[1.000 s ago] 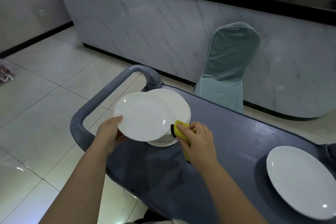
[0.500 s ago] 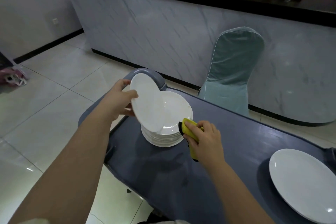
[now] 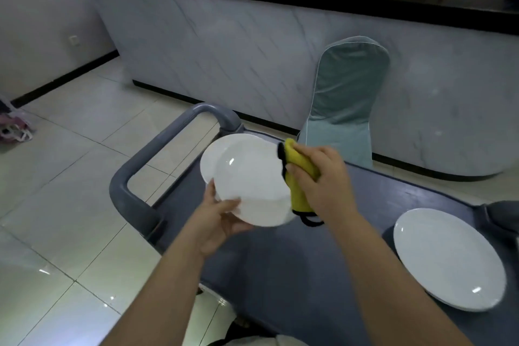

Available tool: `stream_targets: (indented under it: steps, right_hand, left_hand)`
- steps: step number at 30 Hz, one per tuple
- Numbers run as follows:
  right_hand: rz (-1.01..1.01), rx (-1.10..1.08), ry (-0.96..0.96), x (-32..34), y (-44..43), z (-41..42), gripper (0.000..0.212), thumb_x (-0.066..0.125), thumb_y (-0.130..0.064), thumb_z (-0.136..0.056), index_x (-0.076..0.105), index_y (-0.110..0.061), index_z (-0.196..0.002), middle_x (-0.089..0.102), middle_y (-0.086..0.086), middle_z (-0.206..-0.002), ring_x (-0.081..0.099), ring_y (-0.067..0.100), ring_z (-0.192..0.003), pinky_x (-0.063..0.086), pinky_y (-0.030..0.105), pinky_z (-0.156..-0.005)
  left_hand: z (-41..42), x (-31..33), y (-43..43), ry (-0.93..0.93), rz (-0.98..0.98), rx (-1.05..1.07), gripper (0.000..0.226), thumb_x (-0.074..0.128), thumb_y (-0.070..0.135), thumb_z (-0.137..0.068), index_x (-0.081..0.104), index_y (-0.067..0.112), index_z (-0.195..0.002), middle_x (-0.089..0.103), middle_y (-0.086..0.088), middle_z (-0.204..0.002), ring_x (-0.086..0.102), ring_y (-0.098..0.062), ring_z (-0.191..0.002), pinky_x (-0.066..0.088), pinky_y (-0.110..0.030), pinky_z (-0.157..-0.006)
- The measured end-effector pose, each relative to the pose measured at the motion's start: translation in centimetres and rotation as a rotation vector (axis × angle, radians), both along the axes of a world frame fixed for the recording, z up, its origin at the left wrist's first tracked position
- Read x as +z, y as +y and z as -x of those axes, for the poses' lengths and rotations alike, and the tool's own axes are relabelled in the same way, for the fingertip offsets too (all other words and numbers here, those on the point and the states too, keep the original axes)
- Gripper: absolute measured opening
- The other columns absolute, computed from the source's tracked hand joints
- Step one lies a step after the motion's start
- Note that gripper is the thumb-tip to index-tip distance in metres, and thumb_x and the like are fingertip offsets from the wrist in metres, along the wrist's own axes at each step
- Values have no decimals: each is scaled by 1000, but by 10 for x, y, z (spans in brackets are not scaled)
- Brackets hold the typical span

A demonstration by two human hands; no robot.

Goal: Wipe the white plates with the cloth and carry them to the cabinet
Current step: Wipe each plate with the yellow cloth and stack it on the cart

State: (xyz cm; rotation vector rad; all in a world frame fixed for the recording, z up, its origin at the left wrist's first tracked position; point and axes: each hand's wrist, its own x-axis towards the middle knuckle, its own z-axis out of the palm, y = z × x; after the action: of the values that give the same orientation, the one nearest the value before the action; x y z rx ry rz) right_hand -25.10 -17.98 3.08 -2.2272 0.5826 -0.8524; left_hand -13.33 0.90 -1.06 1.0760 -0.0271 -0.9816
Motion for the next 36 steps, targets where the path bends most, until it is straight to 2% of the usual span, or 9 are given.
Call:
stream_targets:
  steps: [5, 11, 15, 18, 22, 25, 28, 33, 36]
  right_hand:
    - [292, 146, 210, -2, 19, -8, 37, 62, -37, -91, 62, -23, -125, 60, 0, -120, 49, 26, -108, 37, 36, -95]
    - [512, 155, 186, -35, -16, 92, 33, 63, -25, -91, 67, -17, -122, 62, 8, -123, 55, 38, -102, 45, 50, -93]
    - [414, -215, 71, -15, -44, 78, 31, 66, -18, -92, 67, -15, -123, 63, 11, -120, 53, 38, -101, 45, 47, -91]
    - [429, -121, -2, -15, -19, 69, 31, 59, -25, -94, 65, -23, -125, 60, 5, -124, 50, 33, -103, 41, 42, -92]
    - [565, 69, 74, -52, -20, 139, 29, 62, -22, -89, 71, -18, -116, 63, 10, -120, 55, 37, -96, 46, 47, -86]
    - [536, -123, 88, -49, -57, 166, 27, 66, -16, -88, 72, -13, -115, 65, 16, -116, 58, 41, -90, 48, 49, -81]
    - [389, -357, 40, -31, -60, 125, 32, 66, -15, -91, 67, -16, -124, 62, 13, -122, 54, 39, -101, 44, 50, -89]
    - [486, -14, 59, -64, -17, 140, 31, 60, -21, -90, 69, -20, -120, 62, 9, -121, 54, 37, -97, 46, 46, -86]
    - [540, -59, 137, -81, -36, 177, 30, 72, -10, -82, 73, -15, -112, 66, 15, -114, 58, 41, -84, 51, 48, -73]
  left_hand:
    - [60, 4, -22, 10, 154, -104, 69, 64, 1, -80, 47, 39, -135, 62, -9, -128, 62, -36, -112, 55, -56, -75]
    - [72, 11, -35, -15, 164, -115, 81, 65, -11, -69, 50, 33, -134, 63, -9, -127, 63, -34, -109, 56, -59, -75]
    - [97, 15, -56, -97, 159, -269, 64, 63, -7, -69, 59, 32, -119, 67, -5, -116, 67, -28, -100, 58, -53, -68]
    - [105, 16, -68, -85, 205, -287, 68, 62, -13, -74, 50, 26, -128, 62, -14, -124, 63, -35, -106, 58, -53, -70]
    - [105, 9, -72, -119, 168, -282, 78, 65, -13, -69, 48, 25, -135, 62, -15, -126, 63, -35, -109, 57, -54, -70]
    - [118, 4, -75, -160, 123, -358, 78, 69, -8, -65, 50, 24, -134, 65, -12, -121, 64, -33, -109, 56, -50, -70]
    - [128, 3, -83, -159, 105, -405, 75, 70, -6, -67, 52, 26, -132, 66, -10, -119, 64, -34, -108, 56, -53, -73]
    - [119, 4, -82, -159, 87, -334, 77, 67, -8, -68, 45, 22, -136, 64, -13, -123, 65, -33, -106, 57, -55, -72]
    - [120, -3, -76, -150, 52, -340, 82, 68, -9, -66, 46, 27, -136, 64, -8, -125, 63, -33, -111, 55, -60, -74]
